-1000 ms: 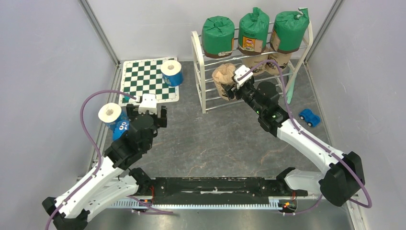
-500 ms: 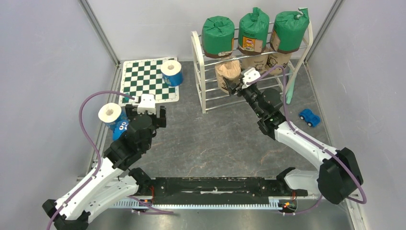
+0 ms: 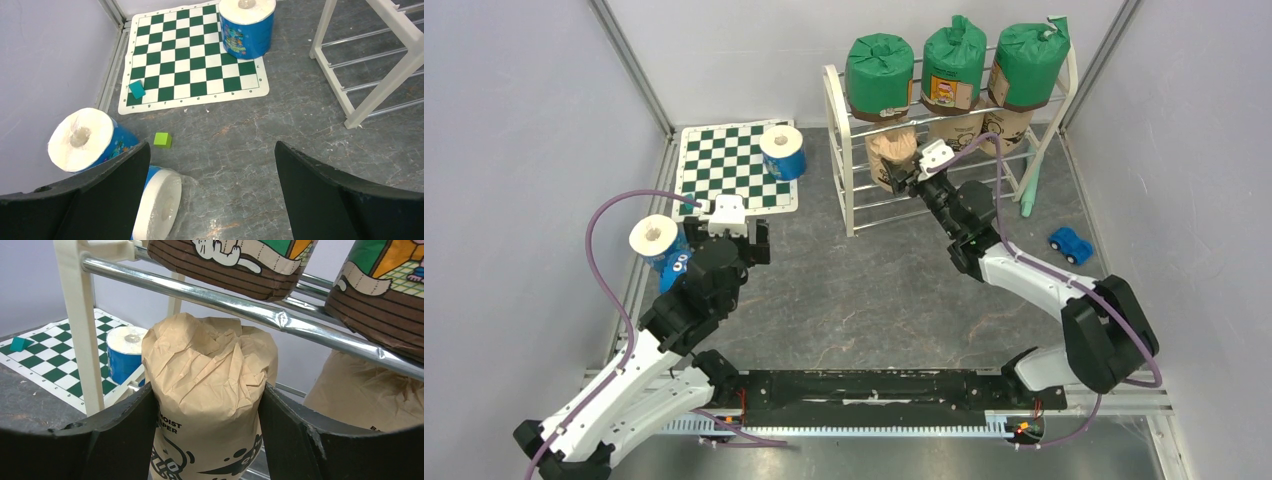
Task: Place and organize the paper towels onto the shelf
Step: Place the paper towel on the shelf.
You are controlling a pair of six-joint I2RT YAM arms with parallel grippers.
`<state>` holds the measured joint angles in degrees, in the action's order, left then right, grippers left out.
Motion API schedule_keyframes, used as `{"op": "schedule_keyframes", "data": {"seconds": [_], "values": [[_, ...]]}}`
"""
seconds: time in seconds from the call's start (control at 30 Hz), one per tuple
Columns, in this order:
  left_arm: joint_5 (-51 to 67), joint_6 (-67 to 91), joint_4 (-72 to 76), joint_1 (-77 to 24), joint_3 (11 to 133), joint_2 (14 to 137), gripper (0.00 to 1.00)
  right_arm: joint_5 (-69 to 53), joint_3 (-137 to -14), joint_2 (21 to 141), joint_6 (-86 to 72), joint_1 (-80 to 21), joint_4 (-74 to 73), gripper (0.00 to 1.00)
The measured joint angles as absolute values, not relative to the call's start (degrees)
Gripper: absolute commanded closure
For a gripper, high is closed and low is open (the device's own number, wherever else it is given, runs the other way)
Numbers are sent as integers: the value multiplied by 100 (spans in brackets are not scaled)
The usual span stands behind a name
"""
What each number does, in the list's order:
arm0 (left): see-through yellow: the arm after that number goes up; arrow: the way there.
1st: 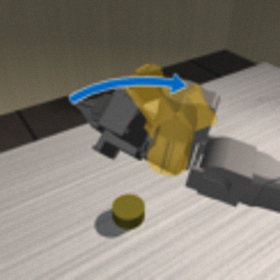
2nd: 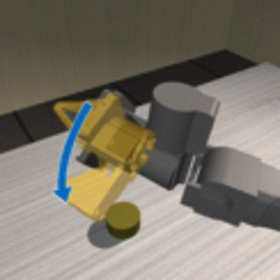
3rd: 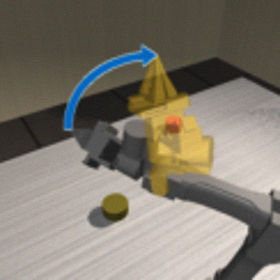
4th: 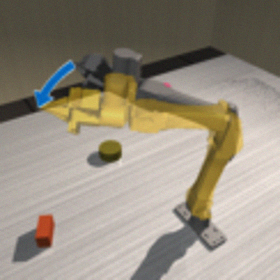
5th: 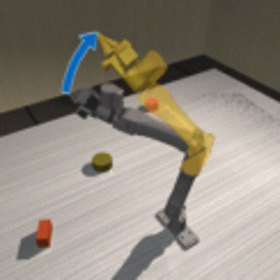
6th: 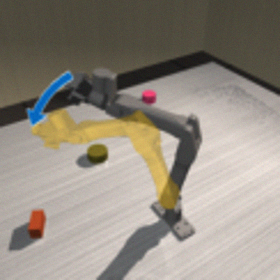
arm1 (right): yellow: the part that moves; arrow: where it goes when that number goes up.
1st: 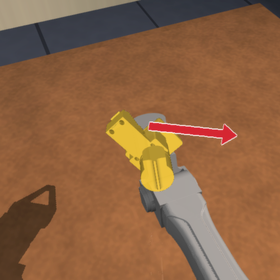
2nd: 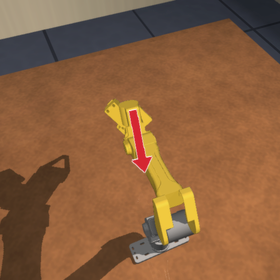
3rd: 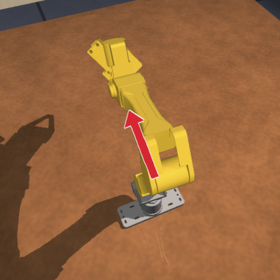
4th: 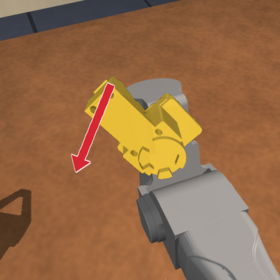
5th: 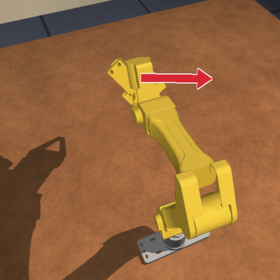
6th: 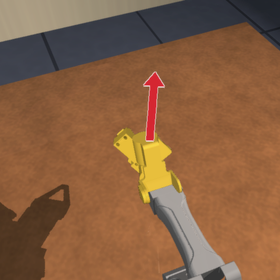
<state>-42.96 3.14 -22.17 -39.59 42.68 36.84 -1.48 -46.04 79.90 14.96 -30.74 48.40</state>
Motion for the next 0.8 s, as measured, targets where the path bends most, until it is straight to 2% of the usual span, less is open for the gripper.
{"op": "schedule_keyframes", "data": {"seconds": [0.8], "values": [[-3986,318,-2213,-3745,4202,3719,0,-167,-5083,9166,1500,-3074,6152,59]]}}
